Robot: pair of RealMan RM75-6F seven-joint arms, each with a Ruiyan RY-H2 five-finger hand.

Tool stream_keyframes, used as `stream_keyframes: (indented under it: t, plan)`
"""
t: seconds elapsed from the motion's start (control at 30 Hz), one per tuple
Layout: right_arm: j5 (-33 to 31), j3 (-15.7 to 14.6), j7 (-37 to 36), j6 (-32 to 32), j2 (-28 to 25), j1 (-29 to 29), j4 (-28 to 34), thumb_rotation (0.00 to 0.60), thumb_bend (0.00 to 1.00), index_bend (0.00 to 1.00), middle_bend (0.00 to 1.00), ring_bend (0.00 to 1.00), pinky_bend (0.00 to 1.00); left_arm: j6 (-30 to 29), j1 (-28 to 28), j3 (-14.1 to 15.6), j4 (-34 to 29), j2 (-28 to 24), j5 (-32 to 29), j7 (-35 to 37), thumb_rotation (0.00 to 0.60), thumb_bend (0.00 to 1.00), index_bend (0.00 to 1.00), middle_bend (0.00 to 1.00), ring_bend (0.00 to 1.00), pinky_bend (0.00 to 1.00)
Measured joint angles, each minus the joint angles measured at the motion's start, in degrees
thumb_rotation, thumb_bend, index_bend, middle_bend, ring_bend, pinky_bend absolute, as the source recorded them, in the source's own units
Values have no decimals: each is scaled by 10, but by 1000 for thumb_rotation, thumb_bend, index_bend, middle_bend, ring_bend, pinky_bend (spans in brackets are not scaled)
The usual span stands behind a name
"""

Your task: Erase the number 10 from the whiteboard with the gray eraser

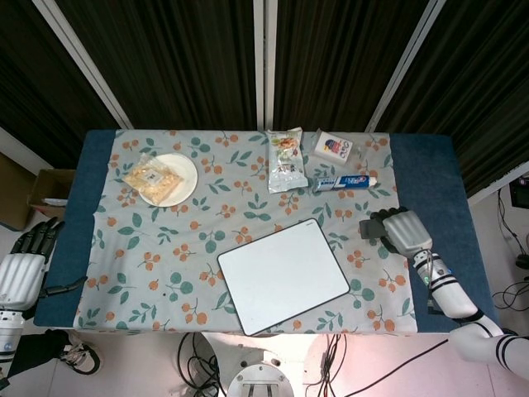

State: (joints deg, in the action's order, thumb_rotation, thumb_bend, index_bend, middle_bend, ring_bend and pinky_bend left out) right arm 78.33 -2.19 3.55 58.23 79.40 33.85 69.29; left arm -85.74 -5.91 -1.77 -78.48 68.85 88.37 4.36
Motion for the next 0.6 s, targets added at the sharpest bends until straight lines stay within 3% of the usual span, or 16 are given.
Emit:
stream_keyframes:
  t: [0.1, 0.2, 0.23, 0.33, 0.4, 0.6]
  plan:
    - [14, -6, -19, -10, 15, -6, -26, 600, 408, 503, 425, 402, 439, 0, 0, 1, -3, -1, 1, -3, 342, 35, 42, 34, 57, 167]
    - [22, -8, -30, -23, 21, -6, -34, 600, 362, 354, 335, 287, 373, 1, 0, 3, -5, 0, 1, -5, 343, 35, 42, 34, 57, 167]
    - [22, -8, -32, -31, 20, -6, -34, 600, 318, 224, 252, 184, 300, 1, 1, 3, -5, 0, 0, -6, 343, 35, 42, 34, 57, 168]
    - [23, -9, -42, -54, 15, -1, -29, 600, 195, 6, 29, 4, 52, 0, 1, 3, -6, -1, 0, -6, 342, 36, 42, 34, 57, 167]
    - [26, -9, -50, -63, 10, 0, -26, 600, 149, 0, 0, 0, 2, -1, 1, 2, -7, -2, -1, -8, 344, 35, 42, 34, 57, 167]
    - [43, -8, -69, -36, -2, -10, -21, 600, 125, 0, 0, 0, 0, -1, 0, 1, -11, -3, -2, -11, 343, 38, 43, 34, 57, 167]
